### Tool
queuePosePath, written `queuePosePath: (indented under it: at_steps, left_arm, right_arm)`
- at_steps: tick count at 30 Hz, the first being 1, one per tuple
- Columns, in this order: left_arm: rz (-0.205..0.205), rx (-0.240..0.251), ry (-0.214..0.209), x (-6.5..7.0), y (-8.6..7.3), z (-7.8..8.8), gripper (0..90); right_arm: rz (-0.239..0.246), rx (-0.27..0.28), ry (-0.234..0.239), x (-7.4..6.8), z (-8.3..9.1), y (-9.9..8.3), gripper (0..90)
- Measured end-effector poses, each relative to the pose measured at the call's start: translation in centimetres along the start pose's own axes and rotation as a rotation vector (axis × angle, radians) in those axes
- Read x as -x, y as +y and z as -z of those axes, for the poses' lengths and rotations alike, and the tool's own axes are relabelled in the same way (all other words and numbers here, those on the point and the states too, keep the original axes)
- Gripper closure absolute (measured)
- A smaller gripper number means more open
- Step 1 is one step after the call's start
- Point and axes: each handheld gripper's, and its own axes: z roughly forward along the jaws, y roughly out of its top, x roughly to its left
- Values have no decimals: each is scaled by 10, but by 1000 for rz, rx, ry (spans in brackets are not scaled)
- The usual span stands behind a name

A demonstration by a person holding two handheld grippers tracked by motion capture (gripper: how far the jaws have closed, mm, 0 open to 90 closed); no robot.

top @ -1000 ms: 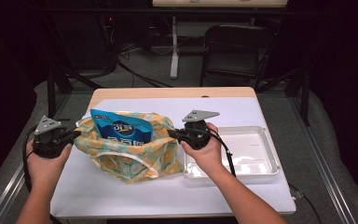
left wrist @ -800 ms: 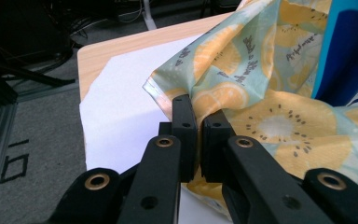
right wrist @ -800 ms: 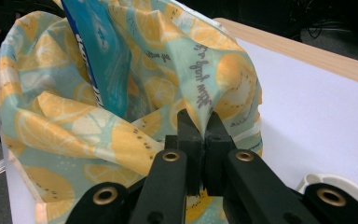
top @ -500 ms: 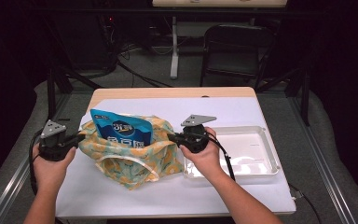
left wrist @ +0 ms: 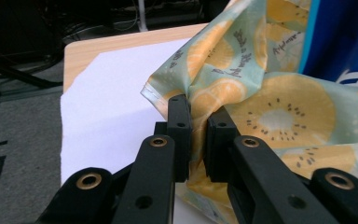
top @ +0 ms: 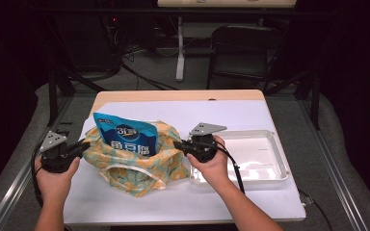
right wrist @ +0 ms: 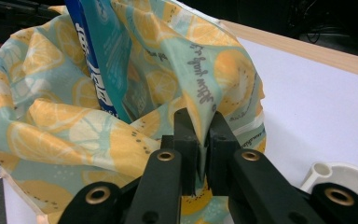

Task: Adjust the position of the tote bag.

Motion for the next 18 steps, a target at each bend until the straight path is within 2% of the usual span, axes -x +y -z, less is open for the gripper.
queuePosePath:
  at_steps: [6, 11, 18]
  left_arm:
    - [-7, -22, -4, 3, -3, -5, 825]
    - [-11, -32, 4, 5, -5, -11, 819]
    - [1, -49, 12, 3, -11, -18, 809]
  right_arm:
    - [19, 9, -10, -2, -1, -2, 844]
    - [21, 20, -19, -2, -6, -7, 840]
    - [16, 9, -20, -1, -12, -11, 832]
